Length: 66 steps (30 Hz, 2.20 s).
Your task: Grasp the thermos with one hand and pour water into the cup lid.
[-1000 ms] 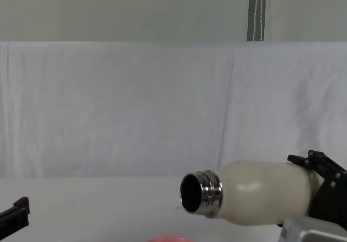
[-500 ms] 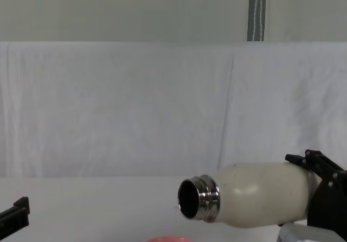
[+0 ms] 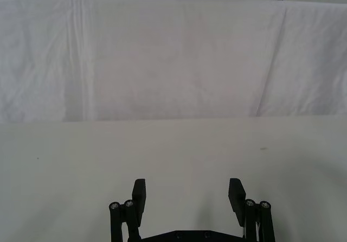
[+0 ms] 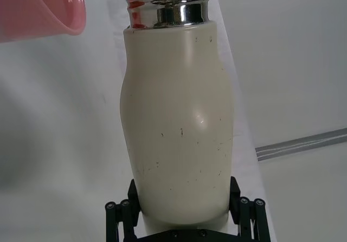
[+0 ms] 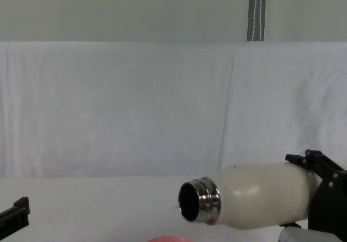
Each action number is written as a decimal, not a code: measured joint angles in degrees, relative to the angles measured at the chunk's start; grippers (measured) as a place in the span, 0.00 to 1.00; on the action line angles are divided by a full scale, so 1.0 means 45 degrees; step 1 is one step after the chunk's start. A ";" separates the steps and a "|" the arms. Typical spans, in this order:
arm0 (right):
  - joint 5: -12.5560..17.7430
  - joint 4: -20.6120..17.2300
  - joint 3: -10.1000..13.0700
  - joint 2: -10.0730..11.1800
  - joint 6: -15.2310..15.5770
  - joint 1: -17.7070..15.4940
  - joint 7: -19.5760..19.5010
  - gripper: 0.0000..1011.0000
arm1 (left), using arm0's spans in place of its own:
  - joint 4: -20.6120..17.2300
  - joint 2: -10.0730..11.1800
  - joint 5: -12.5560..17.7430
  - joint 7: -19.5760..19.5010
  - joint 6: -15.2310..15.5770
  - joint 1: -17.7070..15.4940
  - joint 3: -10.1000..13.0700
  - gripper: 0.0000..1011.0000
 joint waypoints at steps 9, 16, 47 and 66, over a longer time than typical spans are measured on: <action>-0.0112 -0.0005 -0.0064 0.0044 0.0018 0.0056 -0.0070 0.94 | 0.0000 0.0001 0.0000 0.0000 0.0000 0.0000 0.0000 0.99; -0.0219 -0.0010 -0.0129 0.0088 0.0048 0.0098 -0.0104 0.94 | 0.0000 0.0001 0.0000 0.0000 0.0000 0.0000 -0.0001 0.99; -0.0390 -0.0058 -0.0246 0.0178 0.0122 0.0208 -0.0157 0.94 | 0.0000 0.0001 0.0000 0.0000 0.0000 0.0000 -0.0001 0.99; -0.0530 -0.0112 -0.0310 0.0267 0.0165 0.0268 -0.0168 0.94 | 0.0000 0.0001 0.0000 0.0000 0.0000 0.0000 0.0000 0.99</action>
